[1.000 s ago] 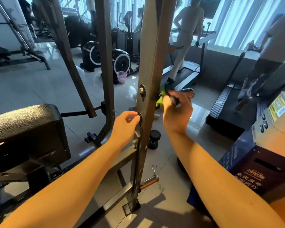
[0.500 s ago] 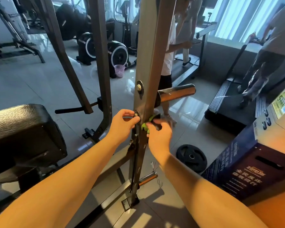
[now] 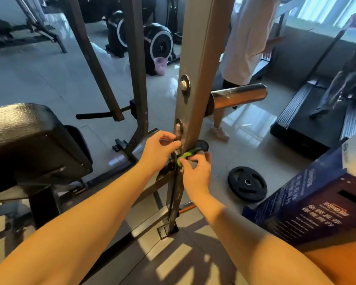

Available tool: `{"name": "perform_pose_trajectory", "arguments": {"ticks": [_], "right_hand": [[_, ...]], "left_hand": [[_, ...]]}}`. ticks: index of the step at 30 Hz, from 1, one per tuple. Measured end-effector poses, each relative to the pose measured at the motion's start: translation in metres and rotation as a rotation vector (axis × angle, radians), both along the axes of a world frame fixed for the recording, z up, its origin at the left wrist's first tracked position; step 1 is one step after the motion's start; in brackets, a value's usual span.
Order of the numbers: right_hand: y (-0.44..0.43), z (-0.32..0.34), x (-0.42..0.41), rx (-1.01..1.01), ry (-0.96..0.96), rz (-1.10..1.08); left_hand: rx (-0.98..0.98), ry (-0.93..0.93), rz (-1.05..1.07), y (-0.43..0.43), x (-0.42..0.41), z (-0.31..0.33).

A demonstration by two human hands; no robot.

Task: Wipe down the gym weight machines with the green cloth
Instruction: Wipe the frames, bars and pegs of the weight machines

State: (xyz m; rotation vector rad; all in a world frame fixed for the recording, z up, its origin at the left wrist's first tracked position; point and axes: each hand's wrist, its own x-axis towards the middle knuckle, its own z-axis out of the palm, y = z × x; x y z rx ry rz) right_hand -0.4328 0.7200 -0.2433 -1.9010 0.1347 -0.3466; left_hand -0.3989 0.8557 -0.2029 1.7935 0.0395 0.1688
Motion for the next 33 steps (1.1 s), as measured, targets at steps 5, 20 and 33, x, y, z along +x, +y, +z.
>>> {"name": "perform_pose_trajectory", "arguments": {"ticks": [5, 20, 33], "right_hand": [[-0.021, 0.017, 0.010, -0.041, 0.027, 0.094], [-0.020, -0.050, 0.008, 0.023, -0.146, 0.102], [-0.027, -0.008, 0.039, -0.140, -0.797, 0.021]], "left_hand": [[0.006, 0.047, 0.038, -0.006, -0.005, 0.000], [0.000, -0.113, 0.194, -0.019, -0.012, -0.048], [0.102, -0.360, 0.270, -0.036, -0.027, -0.098]]}}
